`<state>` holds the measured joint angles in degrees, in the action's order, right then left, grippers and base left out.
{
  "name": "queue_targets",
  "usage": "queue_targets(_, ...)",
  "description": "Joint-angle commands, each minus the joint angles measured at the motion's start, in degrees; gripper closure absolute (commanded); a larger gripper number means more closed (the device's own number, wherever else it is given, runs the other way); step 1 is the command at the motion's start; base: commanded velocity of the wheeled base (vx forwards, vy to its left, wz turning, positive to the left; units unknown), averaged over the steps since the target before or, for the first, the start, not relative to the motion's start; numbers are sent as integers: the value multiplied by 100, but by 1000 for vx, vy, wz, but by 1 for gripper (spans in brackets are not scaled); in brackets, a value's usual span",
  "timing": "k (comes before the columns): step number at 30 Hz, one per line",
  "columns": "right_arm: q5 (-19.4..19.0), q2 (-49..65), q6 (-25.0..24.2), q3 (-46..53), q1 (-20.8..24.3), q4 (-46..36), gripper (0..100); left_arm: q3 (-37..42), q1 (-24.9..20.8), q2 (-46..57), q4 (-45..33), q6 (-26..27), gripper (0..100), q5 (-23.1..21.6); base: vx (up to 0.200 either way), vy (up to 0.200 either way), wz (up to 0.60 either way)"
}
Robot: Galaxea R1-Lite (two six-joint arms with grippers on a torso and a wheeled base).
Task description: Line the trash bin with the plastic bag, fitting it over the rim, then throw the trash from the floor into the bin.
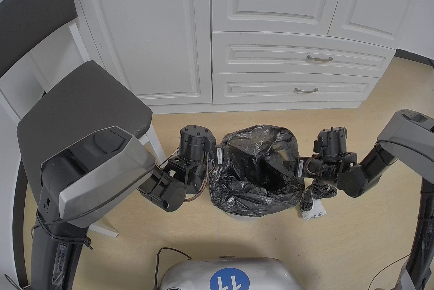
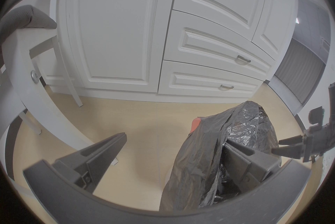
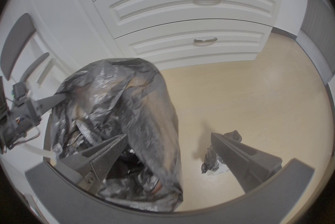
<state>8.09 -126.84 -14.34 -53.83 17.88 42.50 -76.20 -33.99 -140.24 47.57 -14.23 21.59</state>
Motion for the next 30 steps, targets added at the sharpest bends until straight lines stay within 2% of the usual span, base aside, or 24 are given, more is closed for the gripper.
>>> queue_targets(1,447,-824,-228,-716,13,92,0,53,76,-82,51,-1,0,3,0,0,0)
queue_targets(2,447,-824,-228,-716,13,92,0,53,76,-82,51,-1,0,3,0,0,0)
queue_targets(4,737,-1053,-808,-1288,57,101,0,53,85,-82,51,-1,0,3,0,0,0)
queue_targets(9,799,-1202,-1704,-1841,163,110,0,299,68,-21,42,60,0,-23,0,0,0)
queue_targets(15,755,-666,-1810,-1534,268,136,0,352,182,-74,-28,368,0,3,0,0,0)
queue_targets(18,720,37,-1563,-927,435,119,0,615,410,58,-72,711,0,179,0,0,0)
queue_targets(22,711,696,-799,-75,699,136,0,1055,542,480,-72,869,0,240,0,0,0)
queue_targets(24,711,705,-772,-57,717,136,0,1064,542,489,-72,878,0,240,0,0,0)
queue_targets(25,702,889,-386,365,919,136,0,1204,613,568,-72,904,0,240,0,0,0)
queue_targets(30,289,960,150,989,1191,373,0,1081,736,348,-19,948,0,240,0,0,0)
